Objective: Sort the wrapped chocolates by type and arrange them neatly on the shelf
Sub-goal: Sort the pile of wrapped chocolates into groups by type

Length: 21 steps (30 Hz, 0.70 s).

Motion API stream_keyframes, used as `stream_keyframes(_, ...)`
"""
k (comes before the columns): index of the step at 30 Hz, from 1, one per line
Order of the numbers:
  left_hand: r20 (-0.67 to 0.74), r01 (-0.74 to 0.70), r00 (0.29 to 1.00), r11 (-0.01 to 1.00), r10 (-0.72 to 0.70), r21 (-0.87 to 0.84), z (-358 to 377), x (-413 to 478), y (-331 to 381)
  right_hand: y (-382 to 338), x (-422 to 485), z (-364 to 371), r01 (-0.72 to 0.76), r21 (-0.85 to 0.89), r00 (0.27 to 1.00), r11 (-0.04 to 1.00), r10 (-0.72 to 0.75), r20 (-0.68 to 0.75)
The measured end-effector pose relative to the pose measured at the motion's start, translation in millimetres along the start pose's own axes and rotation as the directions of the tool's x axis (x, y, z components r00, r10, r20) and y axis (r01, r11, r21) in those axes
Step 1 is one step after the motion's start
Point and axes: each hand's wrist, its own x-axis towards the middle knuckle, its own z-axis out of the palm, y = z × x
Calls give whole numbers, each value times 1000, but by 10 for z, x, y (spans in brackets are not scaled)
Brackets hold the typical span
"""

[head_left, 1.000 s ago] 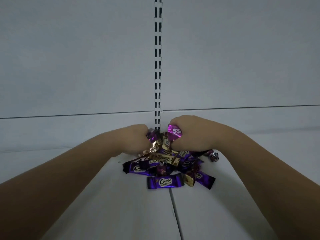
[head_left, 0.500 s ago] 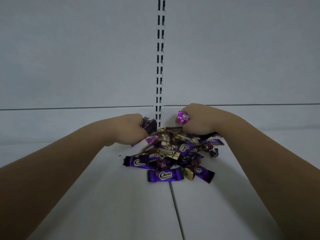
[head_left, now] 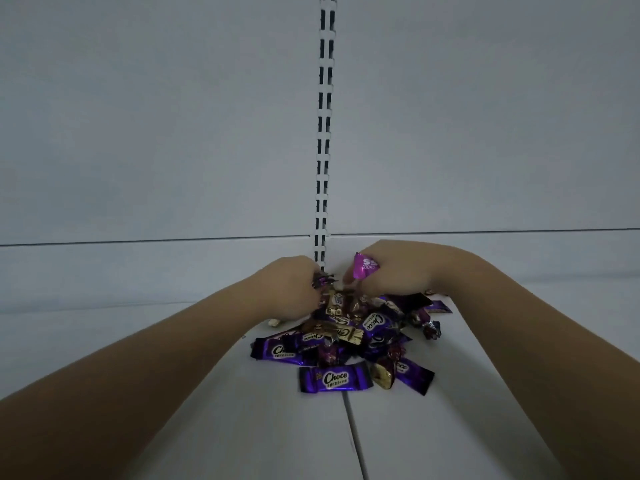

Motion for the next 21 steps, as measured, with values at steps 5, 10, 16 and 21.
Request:
stream_keyframes(5, 3, -31, 1000, 998, 31, 54, 84, 46, 43, 218, 24, -100, -51, 41, 987, 998, 57, -152)
stream_keyframes(10, 152, -43, 988, 998, 36, 45, 1, 44, 26, 310, -55, -170, -113, -10, 983, 994, 110, -146)
stream_keyframes(16, 161, -54, 985, 999, 53, 3, -159, -71, 82, 284, -157, -149, -56, -95, 996, 994, 48, -78)
stream_keyframes(21, 66, -61, 996, 998, 63, -32, -208, -84, 80, 115, -251, -87, 92, -84, 996, 992, -92, 15)
